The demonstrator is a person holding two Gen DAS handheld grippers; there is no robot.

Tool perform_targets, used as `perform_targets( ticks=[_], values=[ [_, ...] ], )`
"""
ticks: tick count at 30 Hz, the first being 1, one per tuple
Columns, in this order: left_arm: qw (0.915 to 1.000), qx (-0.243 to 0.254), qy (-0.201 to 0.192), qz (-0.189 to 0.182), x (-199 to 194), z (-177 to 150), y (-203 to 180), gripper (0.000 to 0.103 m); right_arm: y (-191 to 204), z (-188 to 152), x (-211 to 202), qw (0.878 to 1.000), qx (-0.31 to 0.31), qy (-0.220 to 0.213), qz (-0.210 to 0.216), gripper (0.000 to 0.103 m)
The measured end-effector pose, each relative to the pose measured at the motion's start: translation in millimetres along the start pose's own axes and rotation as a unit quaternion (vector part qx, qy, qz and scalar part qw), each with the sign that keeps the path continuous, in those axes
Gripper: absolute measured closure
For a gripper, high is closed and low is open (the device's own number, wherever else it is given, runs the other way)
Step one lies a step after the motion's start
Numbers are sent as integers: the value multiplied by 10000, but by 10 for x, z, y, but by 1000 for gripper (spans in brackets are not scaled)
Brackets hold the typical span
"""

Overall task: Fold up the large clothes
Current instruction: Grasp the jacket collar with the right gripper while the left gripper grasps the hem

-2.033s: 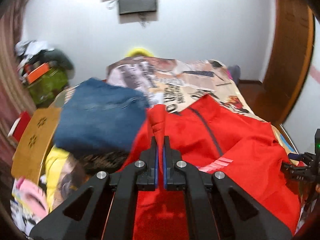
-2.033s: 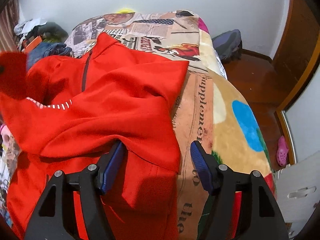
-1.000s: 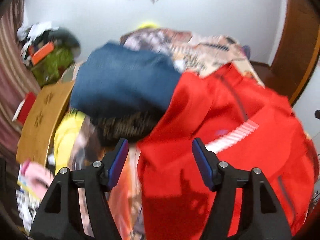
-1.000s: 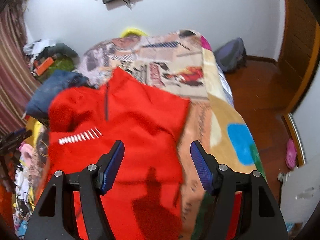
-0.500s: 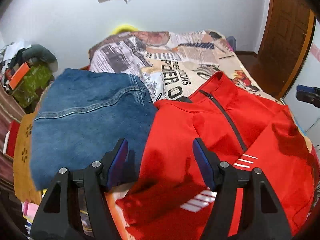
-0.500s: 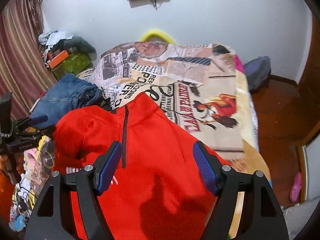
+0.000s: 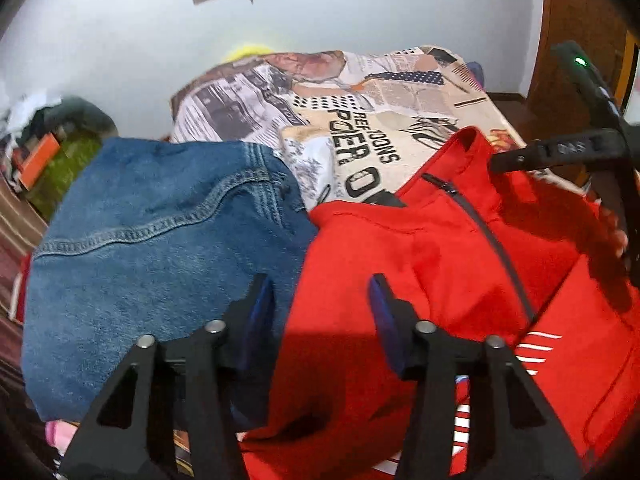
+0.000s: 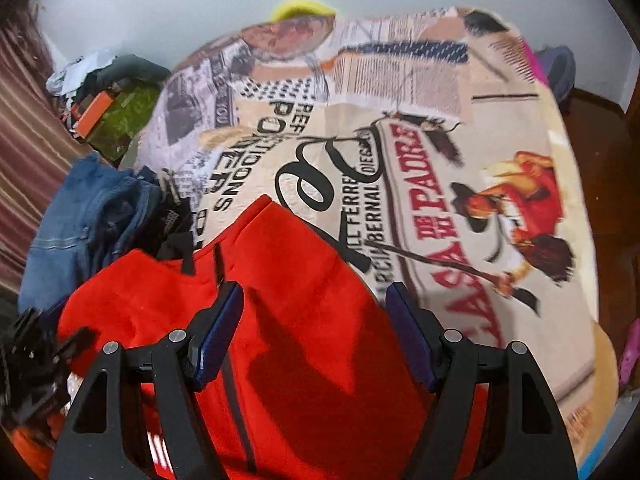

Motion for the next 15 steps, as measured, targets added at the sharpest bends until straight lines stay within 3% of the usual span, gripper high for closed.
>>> perform_targets(
  ticks=[2, 4, 5, 6, 9, 12, 15],
  values=[
    [9999, 29, -65, 75, 11, -15, 10, 66, 41, -2, 127, 9999, 29, 136, 2, 37],
    [9999, 75, -116, 74, 1, -32, -10, 73, 72, -1, 127, 9999, -38, 17, -165, 54],
    [9997, 130, -150, 120, -13, -40, -30, 78, 114, -18, 86, 9999, -122, -36, -106, 75],
    [9996, 181, -173, 165, -30, -42, -48, 80, 155, -51, 43, 9999, -119, 10, 70, 85],
    [9992, 220, -217, 253, -98, -14, -83, 90, 191, -87, -154, 9997, -154, -209, 19, 90],
    [9996, -27, -260, 66, -211, 117, -22, 99, 203, -32, -505, 9982, -101, -587, 15, 91],
    [9986, -287, -426, -103, -372, 272, 48, 100, 176, 80, -900, 9952, 7, -983, -23, 91]
  ],
)
Point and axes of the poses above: each gripper's, at about its wrist camera, not at the fingertips, and x roughly the way its jaws point, y to its left, z to its top, the point moved 7 cm from there along x, roughly the way its jaws point, and after that the axes turned 13 degrees about -z, right-handed, at the moved point
